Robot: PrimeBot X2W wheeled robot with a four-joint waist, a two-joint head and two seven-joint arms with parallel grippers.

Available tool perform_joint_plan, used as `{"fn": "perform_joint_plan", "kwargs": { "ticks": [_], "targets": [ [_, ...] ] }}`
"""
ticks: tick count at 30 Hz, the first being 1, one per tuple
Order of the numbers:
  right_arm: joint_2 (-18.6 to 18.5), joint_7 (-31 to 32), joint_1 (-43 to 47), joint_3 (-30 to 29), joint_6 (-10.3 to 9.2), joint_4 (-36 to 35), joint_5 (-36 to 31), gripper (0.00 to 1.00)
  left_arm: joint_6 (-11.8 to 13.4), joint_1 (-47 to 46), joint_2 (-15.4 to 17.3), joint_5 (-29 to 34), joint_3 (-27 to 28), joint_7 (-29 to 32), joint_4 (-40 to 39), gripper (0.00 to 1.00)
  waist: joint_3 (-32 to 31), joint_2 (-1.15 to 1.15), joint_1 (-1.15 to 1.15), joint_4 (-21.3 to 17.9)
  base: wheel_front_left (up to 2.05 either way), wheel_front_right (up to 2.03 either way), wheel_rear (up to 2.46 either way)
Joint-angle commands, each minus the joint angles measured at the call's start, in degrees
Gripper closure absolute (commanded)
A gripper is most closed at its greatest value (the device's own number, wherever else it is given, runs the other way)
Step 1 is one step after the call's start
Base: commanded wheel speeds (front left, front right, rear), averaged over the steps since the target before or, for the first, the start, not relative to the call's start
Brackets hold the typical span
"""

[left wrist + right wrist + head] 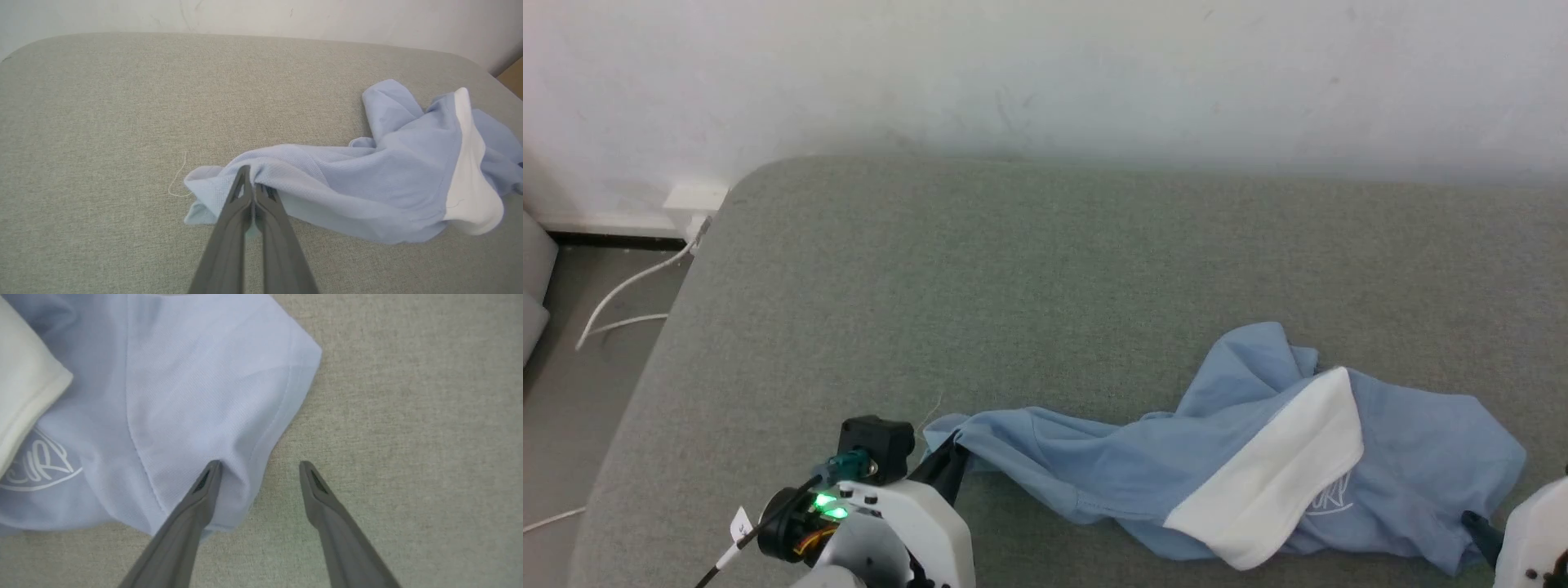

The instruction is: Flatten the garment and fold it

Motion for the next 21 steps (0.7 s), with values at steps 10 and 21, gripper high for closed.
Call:
{"fn": "perform_joint_plan", "kwargs": {
  "ticks": [10,21],
  "targets": [
    [-1.2,9.2,-6.7,3.9,-0.05,13.1,4.9,0.36,0.3,-0.5,-0.1,0.1,0.8,-1.1,-0.4,1.0,3.2,0.0,-0.01,0.3,0.0,0.0,0.0],
    [-2.5,5.8,-8.6,5.2,-0.05,8.0,7.3,1.0,1.2,0.6,1.4,-1.2,3.6,-3.3,-0.9,1.0,0.1,0.0,-0.01,-0.8,0.0,0.0,0.0]
  ]
}}
